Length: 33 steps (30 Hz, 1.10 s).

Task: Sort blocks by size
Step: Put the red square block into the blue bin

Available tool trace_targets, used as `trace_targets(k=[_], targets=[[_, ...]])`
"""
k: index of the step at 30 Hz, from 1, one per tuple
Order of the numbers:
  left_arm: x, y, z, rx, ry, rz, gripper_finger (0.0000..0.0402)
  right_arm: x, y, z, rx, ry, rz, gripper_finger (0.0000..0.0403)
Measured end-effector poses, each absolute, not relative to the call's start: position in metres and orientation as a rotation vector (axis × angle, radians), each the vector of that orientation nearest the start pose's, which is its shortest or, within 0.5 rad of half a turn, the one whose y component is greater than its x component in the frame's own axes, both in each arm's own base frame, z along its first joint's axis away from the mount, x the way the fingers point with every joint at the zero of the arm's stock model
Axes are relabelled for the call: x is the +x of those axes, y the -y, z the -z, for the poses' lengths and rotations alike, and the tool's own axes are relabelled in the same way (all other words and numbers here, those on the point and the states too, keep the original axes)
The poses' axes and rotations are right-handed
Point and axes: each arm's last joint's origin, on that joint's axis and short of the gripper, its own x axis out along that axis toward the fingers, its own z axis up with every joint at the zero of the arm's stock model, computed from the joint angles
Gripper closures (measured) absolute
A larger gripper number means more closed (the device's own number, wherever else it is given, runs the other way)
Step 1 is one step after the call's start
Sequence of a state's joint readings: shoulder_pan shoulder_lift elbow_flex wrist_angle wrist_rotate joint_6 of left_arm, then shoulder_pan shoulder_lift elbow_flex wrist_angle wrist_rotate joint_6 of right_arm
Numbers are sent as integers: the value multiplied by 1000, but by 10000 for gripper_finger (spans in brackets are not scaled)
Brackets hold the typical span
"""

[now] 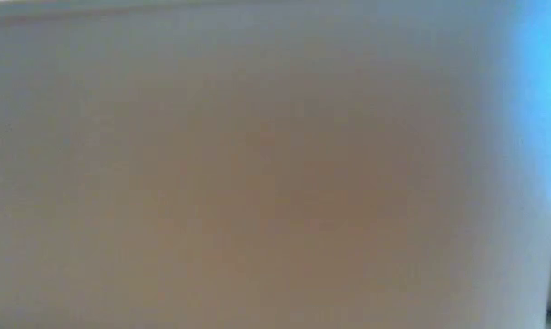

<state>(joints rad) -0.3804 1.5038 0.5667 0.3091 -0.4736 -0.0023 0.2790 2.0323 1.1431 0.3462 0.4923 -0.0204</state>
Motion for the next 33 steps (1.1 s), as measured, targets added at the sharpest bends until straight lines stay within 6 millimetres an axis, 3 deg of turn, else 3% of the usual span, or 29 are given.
trace_targets(k=[17, 25, 33], targets=[[257, 89, -150, 274, -578, -76, 265, 406, -102, -139, -224, -507, 203, 283], [261, 81, -153, 272, -570, -139, 266, 405, -100, -139, -224, -513, 244, 228], [277, 49, -166, 298, -547, -340, 266, 396, -88, -133, -151, -572, 504, 160]])
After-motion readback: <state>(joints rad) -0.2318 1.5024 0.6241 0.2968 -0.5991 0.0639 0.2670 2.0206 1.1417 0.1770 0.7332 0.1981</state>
